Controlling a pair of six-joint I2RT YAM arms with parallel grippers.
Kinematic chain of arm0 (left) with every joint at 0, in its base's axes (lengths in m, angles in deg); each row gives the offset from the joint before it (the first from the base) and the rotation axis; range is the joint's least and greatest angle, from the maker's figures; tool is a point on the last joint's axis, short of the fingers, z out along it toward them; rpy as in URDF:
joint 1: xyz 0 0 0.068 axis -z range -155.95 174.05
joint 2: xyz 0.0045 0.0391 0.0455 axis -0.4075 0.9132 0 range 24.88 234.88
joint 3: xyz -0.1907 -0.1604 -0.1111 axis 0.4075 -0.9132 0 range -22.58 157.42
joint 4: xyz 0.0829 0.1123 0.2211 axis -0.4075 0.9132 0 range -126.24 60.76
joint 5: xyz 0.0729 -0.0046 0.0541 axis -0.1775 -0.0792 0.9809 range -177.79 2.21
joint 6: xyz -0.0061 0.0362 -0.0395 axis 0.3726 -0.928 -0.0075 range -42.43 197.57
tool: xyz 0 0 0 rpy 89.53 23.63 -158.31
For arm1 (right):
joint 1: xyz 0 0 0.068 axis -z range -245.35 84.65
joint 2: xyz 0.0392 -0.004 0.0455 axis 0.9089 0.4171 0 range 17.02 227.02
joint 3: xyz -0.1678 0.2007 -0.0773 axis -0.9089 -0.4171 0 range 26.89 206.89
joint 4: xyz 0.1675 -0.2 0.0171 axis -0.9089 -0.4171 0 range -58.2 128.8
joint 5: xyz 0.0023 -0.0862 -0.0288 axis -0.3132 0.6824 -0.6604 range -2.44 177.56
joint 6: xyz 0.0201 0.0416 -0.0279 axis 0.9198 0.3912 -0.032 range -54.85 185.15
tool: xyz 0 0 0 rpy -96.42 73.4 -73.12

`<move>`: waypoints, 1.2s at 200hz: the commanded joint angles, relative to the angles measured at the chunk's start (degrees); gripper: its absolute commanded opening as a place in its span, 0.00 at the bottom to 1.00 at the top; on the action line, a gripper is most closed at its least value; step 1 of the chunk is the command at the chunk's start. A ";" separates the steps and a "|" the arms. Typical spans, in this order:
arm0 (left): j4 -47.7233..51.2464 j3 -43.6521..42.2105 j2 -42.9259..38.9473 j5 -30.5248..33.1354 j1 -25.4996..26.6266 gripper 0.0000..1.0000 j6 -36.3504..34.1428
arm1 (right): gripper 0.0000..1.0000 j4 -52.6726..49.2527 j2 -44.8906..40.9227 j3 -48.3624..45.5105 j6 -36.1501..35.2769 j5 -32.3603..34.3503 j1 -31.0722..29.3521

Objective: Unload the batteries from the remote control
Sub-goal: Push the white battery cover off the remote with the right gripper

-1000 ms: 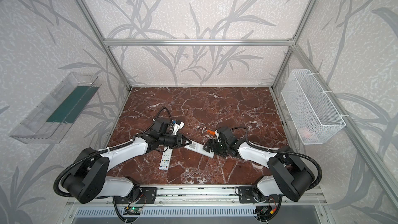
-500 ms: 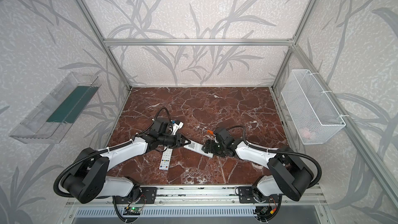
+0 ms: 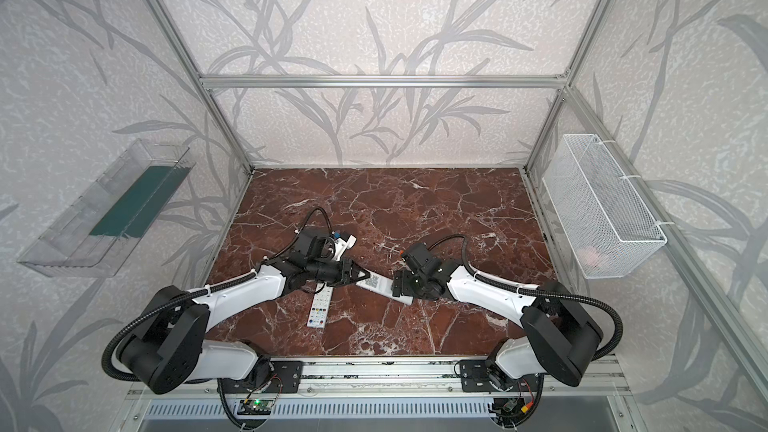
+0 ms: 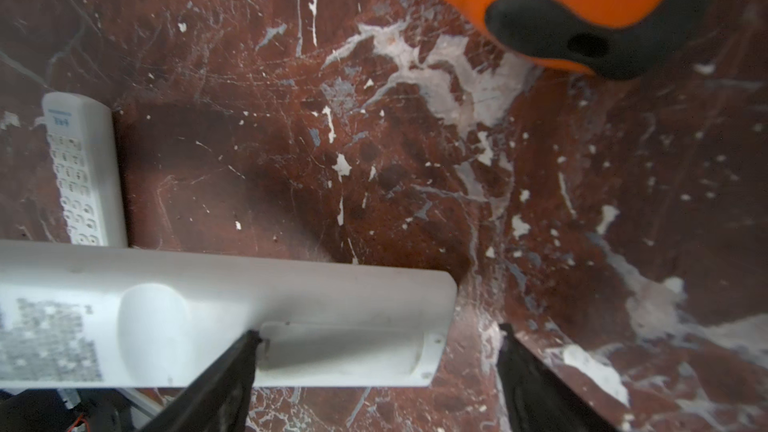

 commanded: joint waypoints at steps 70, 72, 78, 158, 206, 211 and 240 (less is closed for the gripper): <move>4.67 1.63 -2.21 4.22 0.55 0.06 -4.18 | 0.96 -22.53 -7.29 0.42 -1.75 9.78 -0.08; 4.72 1.63 -2.25 4.24 0.58 0.06 -4.16 | 0.96 -22.79 -7.46 0.42 -1.70 9.90 0.01; 4.74 1.63 -2.33 4.30 0.59 0.06 -4.14 | 0.96 -23.64 -8.02 0.42 -1.90 10.11 0.22; 5.67 1.58 -1.73 5.59 0.50 0.06 -3.89 | 0.99 -22.22 -20.31 -3.07 -6.06 5.60 6.14; 4.79 1.04 -0.05 6.61 0.39 0.06 -2.56 | 0.99 -14.27 -19.10 -2.89 -9.70 -1.56 6.77; 4.87 1.01 0.22 6.85 0.35 0.06 -2.45 | 0.99 -13.52 -18.56 -2.84 -9.74 -2.23 6.78; 4.94 0.76 2.21 8.21 -0.08 0.11 -1.42 | 0.99 -10.17 -15.86 -2.17 -11.97 -4.07 6.78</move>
